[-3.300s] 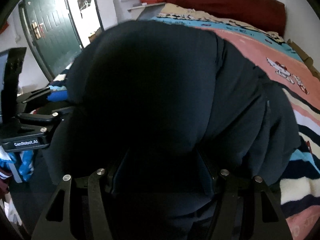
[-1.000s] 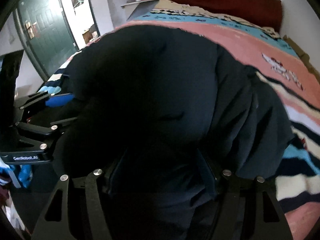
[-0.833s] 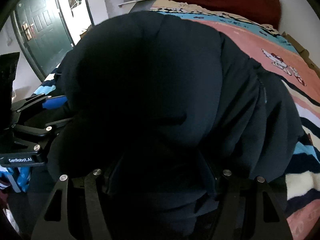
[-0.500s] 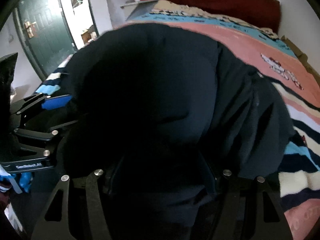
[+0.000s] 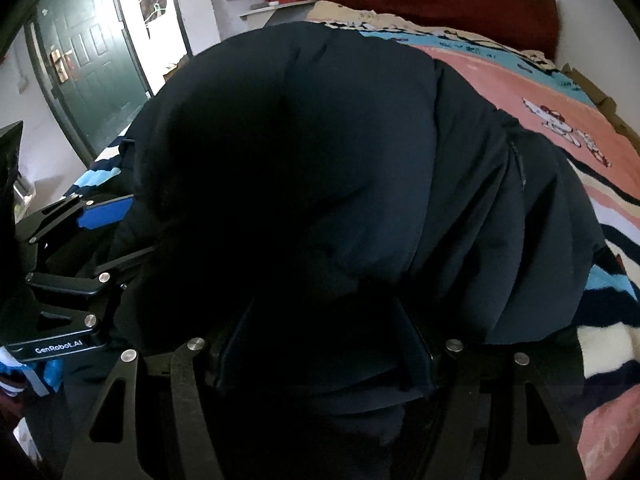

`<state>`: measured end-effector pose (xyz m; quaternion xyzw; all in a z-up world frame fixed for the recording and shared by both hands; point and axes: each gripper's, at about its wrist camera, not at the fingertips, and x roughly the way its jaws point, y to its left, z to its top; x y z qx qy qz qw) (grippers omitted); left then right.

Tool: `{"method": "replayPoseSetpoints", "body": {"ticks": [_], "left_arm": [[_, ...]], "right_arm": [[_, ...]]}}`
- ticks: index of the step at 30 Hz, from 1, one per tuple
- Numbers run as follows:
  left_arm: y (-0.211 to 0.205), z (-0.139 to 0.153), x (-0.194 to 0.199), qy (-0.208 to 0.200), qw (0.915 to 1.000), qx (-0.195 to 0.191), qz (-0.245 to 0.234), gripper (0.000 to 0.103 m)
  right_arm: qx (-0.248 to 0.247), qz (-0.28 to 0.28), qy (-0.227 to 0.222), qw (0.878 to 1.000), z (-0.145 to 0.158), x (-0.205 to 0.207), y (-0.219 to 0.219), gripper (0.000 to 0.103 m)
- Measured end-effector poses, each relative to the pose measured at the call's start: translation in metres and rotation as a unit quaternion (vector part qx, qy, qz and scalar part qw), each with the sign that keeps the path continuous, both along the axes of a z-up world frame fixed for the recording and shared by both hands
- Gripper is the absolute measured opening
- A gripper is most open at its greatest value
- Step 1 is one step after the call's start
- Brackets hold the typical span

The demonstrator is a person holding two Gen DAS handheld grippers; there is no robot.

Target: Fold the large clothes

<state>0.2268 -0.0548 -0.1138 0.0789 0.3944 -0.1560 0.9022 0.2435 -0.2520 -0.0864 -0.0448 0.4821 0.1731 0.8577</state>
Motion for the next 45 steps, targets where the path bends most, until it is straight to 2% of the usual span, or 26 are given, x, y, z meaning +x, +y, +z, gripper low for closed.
{"method": "replayPoseSetpoints", "body": {"ticks": [9,14,17,27,35,45], "left_arm": [[0.005,0.016,-0.016,-0.009,0.9998,0.012,0.013,0.068],[0.011,0.046,-0.052,-0.035,0.9989,0.021,0.025,0.068],[0.011,0.066,-0.076,-0.055,0.9975,0.034,0.029,0.068],[0.014,0.111,-0.143,-0.082,0.9959,0.028,0.027,0.068],[0.025,0.121,-0.169,-0.085,0.9953,0.029,0.036,0.068],[0.033,0.115,-0.179,-0.078,0.9952,0.036,0.046,0.068]], "right_arm": [[-0.014,-0.011,-0.019,1.0,0.011,-0.014,0.001,0.067],[0.014,-0.036,-0.034,0.999,0.033,-0.035,-0.009,0.067],[0.031,-0.043,-0.044,0.998,0.046,-0.052,-0.018,0.073],[0.046,-0.077,-0.076,0.993,0.079,-0.119,-0.045,0.075],[0.036,-0.118,-0.085,0.989,0.09,-0.161,-0.087,0.08],[0.037,-0.174,-0.067,0.982,0.078,-0.19,-0.137,0.084]]}}
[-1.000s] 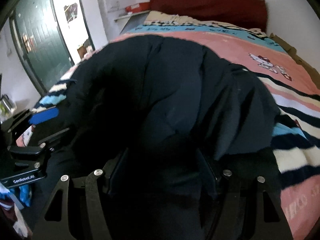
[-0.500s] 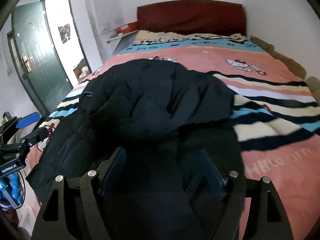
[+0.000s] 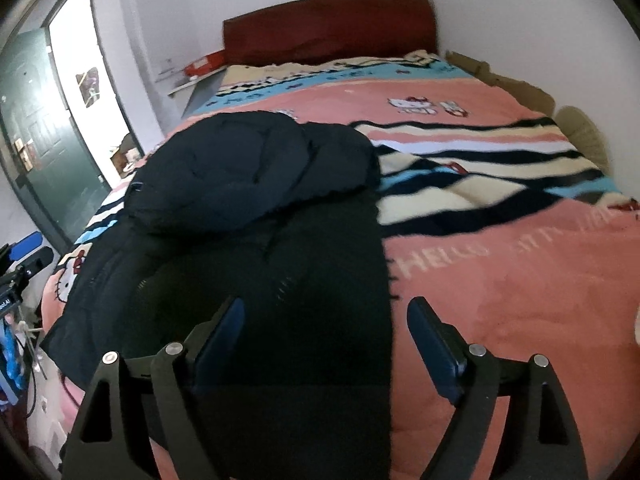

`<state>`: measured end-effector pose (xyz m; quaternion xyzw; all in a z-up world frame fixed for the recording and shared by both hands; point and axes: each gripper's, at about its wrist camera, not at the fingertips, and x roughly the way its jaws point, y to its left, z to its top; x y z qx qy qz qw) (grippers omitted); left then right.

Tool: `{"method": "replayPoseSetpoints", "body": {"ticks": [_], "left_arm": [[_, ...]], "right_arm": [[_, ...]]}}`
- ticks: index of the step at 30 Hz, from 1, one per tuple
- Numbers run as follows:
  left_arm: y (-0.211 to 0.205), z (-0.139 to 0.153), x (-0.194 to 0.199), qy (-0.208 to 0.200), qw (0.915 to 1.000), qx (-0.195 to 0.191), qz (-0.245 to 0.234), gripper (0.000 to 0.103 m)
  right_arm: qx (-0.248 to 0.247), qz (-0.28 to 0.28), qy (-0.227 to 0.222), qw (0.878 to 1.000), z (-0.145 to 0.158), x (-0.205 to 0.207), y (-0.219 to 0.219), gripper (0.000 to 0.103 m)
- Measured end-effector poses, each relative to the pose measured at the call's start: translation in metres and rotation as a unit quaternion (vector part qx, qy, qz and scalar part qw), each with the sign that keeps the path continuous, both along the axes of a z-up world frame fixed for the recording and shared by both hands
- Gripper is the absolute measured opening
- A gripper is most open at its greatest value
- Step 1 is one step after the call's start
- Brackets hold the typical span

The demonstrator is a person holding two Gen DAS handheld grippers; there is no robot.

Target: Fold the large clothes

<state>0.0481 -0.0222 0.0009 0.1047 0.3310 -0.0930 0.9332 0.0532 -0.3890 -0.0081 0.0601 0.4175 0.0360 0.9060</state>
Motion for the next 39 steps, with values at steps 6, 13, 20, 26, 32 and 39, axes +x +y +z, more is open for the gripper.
{"method": "replayPoseSetpoints", "body": {"ticks": [6,13,20,26,32,39], "left_arm": [[0.013,-0.009,0.001,0.01,0.9998,0.003,0.017,0.068],[0.038,-0.027,0.005,0.036,0.9984,0.004,0.044,0.068],[0.068,-0.048,0.008,0.063,0.9948,0.002,0.08,0.069],[0.083,-0.057,0.009,0.073,0.9924,0.002,0.099,0.069],[0.099,-0.069,0.012,0.086,0.9901,-0.006,0.111,0.069],[0.13,-0.086,0.012,0.103,0.9855,-0.038,0.129,0.069]], "right_arm": [[0.007,-0.02,0.017,1.0,-0.014,-0.007,-0.015,0.086],[0.019,-0.028,0.028,0.999,-0.023,-0.01,-0.022,0.092],[0.028,-0.029,0.042,0.998,-0.036,-0.009,-0.022,0.099],[0.034,-0.027,0.062,0.997,-0.05,-0.008,-0.022,0.102],[0.037,-0.028,0.079,0.996,-0.061,-0.007,-0.019,0.102],[0.044,-0.027,0.091,0.995,-0.07,-0.005,-0.019,0.102]]}}
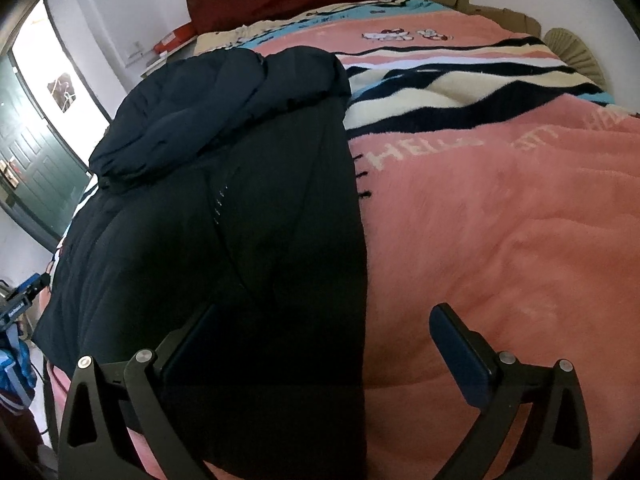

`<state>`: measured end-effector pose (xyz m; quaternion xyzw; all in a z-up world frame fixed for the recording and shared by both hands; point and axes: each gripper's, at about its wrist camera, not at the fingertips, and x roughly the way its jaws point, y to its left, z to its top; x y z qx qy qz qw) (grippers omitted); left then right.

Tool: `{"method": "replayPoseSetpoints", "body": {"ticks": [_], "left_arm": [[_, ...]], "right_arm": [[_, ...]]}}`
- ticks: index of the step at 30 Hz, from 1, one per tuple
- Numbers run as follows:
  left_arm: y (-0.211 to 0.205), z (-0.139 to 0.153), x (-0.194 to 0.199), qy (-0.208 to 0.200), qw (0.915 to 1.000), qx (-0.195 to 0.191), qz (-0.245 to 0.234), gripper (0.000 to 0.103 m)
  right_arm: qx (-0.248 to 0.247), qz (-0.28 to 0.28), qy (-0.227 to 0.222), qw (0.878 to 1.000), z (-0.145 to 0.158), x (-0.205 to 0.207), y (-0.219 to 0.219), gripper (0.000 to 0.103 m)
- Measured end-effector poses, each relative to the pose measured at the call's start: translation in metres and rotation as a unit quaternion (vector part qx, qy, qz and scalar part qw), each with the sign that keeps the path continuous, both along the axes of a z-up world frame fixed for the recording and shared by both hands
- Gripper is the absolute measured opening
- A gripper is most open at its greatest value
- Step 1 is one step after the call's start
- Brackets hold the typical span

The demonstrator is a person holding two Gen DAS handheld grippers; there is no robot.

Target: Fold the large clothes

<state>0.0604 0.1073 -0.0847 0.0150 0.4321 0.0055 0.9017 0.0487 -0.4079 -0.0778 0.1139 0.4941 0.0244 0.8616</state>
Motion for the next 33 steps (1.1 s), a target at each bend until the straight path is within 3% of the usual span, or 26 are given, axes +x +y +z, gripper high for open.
{"method": "replayPoseSetpoints", "body": {"ticks": [3,8,16,23,29,33], "left_arm": [[0.033,-0.007,-0.004,0.002,0.9971,-0.072,0.024,0.069],[0.073,-0.025,-0.007,0.018,0.9884,-0.147,0.034,0.069],[0.098,-0.058,-0.005,0.052,0.9617,-0.268,0.022,0.069],[0.11,-0.077,-0.006,0.076,0.9261,-0.37,0.009,0.069],[0.109,-0.09,-0.016,0.105,0.883,-0.457,-0.009,0.069],[0.098,-0.091,-0.016,0.11,0.8641,-0.49,-0.029,0.069]], "right_arm": [[0.01,0.0,0.004,1.0,-0.004,0.0,-0.002,0.102],[0.026,0.005,0.009,1.0,-0.009,-0.001,-0.004,0.102],[0.039,0.03,0.022,0.999,-0.014,0.003,0.001,0.102],[0.067,0.044,0.035,0.996,-0.018,0.007,0.001,0.102],[0.092,0.058,0.046,0.993,-0.02,0.009,0.001,0.102],[0.123,0.068,0.057,0.988,-0.023,0.013,0.003,0.103]]}}
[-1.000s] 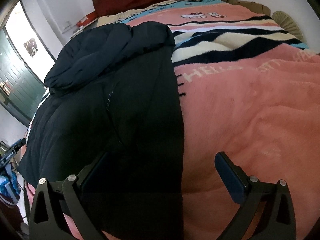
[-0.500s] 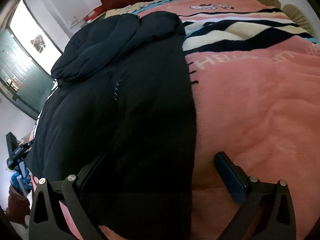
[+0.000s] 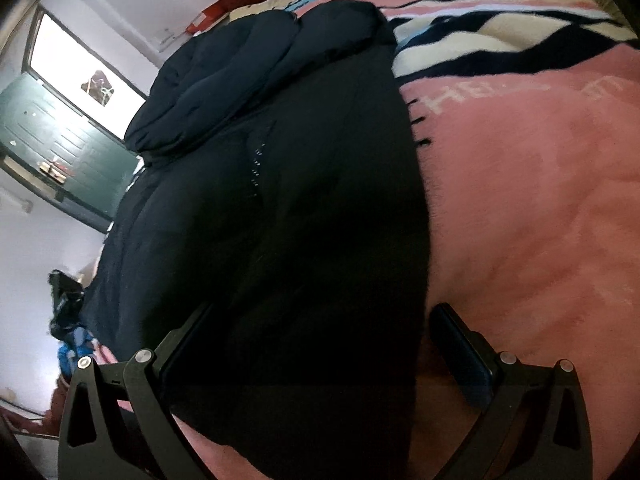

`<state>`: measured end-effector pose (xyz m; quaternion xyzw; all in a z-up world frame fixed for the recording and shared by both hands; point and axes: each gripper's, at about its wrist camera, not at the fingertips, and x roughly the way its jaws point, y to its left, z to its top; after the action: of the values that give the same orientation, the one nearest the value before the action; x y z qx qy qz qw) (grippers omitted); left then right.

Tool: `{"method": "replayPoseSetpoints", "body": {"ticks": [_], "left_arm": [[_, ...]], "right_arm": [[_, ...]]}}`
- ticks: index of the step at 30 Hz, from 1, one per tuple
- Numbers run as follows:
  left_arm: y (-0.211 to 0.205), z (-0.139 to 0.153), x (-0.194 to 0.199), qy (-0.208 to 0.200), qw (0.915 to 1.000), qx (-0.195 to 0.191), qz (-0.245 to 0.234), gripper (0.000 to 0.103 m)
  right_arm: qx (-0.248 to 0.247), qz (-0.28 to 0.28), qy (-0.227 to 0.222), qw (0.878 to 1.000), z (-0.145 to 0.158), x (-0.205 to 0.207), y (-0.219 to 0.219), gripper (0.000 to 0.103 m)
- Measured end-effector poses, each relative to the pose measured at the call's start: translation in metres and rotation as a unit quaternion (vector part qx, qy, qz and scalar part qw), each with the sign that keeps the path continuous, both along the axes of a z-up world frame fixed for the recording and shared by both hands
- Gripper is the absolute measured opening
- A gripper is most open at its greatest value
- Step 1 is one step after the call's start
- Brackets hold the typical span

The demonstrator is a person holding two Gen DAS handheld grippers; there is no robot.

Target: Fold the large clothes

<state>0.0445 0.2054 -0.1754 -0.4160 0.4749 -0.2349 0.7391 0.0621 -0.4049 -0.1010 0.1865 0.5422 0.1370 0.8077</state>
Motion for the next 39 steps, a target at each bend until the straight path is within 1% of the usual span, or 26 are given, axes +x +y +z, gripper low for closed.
{"method": "replayPoseSetpoints", "body": {"ticks": [2,4,6,9,11,12,14,17,19,21,23,24,26,27,29,30,31,32,34,36,39], "left_arm": [[-0.01,0.003,0.002,-0.004,0.9999,-0.002,-0.017,0.069],[-0.024,0.007,0.004,-0.008,0.9991,0.014,-0.038,0.069],[-0.031,0.008,0.007,-0.005,0.9988,0.02,-0.045,0.069],[-0.033,0.012,0.005,-0.009,0.9987,0.02,-0.046,0.069],[-0.032,0.013,0.003,-0.012,0.9988,0.017,-0.045,0.069],[-0.032,0.014,0.001,-0.013,0.9987,0.019,-0.045,0.069],[-0.033,0.014,-0.001,-0.012,0.9986,0.023,-0.046,0.069],[-0.042,0.012,0.002,-0.008,0.9983,0.031,-0.05,0.069],[-0.049,0.014,0.001,-0.014,0.9974,0.045,-0.054,0.069],[-0.052,0.016,0.0,-0.021,0.9966,0.061,-0.051,0.068],[-0.057,0.019,-0.002,-0.028,0.995,0.079,-0.054,0.065],[-0.058,0.019,-0.003,-0.03,0.9944,0.084,-0.057,0.063],[-0.064,0.019,-0.003,-0.028,0.9942,0.082,-0.065,0.062],[-0.065,0.02,-0.005,-0.029,0.9938,0.083,-0.068,0.059],[-0.069,0.023,-0.006,-0.035,0.9926,0.093,-0.071,0.052],[-0.071,0.026,-0.006,-0.038,0.9921,0.097,-0.07,0.047],[-0.071,0.027,-0.006,-0.04,0.9919,0.097,-0.071,0.041],[-0.073,0.031,-0.006,-0.045,0.9915,0.099,-0.072,0.039],[-0.077,0.039,-0.007,-0.054,0.9902,0.103,-0.077,0.031],[-0.08,0.047,-0.005,-0.062,0.9897,0.101,-0.08,0.028],[-0.081,0.064,0.0,-0.077,0.9915,0.075,-0.074,0.024]], "right_arm": [[0.018,0.001,0.007,1.0,-0.001,0.002,0.002,0.103],[0.046,0.006,0.007,0.999,0.0,0.002,0.004,0.103],[0.065,0.015,0.003,0.998,0.001,0.001,0.007,0.102],[0.078,0.018,-0.002,0.997,0.002,-0.004,0.01,0.096],[0.085,0.011,-0.005,0.996,0.003,-0.006,0.006,0.086],[0.088,0.007,-0.006,0.996,0.002,-0.007,0.003,0.082],[0.094,-0.007,-0.004,0.996,-0.001,-0.009,-0.003,0.07],[0.096,-0.009,0.003,0.995,-0.006,-0.008,-0.002,0.066],[0.094,-0.003,0.003,0.996,-0.007,-0.006,0.004,0.065],[0.093,0.002,0.003,0.996,-0.006,-0.004,0.01,0.061],[0.094,0.008,0.002,0.996,-0.007,-0.003,0.012,0.052],[0.096,0.011,0.002,0.995,-0.008,-0.003,0.01,0.051],[0.098,0.019,0.004,0.995,-0.012,-0.002,0.017,0.049],[0.098,0.021,0.005,0.995,-0.012,-0.002,0.018,0.048],[0.1,0.022,0.0,0.995,-0.015,0.0,0.02,0.041],[0.101,0.02,-0.003,0.995,-0.015,-0.001,0.021,0.038],[0.101,0.019,-0.009,0.995,-0.015,0.0,0.021,0.033],[0.101,0.019,-0.016,0.995,-0.014,-0.001,0.023,0.029],[0.099,0.021,-0.027,0.995,-0.011,-0.001,0.024,0.024],[0.099,0.023,-0.035,0.994,-0.007,-0.001,0.021,0.021],[0.104,0.024,-0.047,0.993,0.0,0.001,0.021,0.019]]}}
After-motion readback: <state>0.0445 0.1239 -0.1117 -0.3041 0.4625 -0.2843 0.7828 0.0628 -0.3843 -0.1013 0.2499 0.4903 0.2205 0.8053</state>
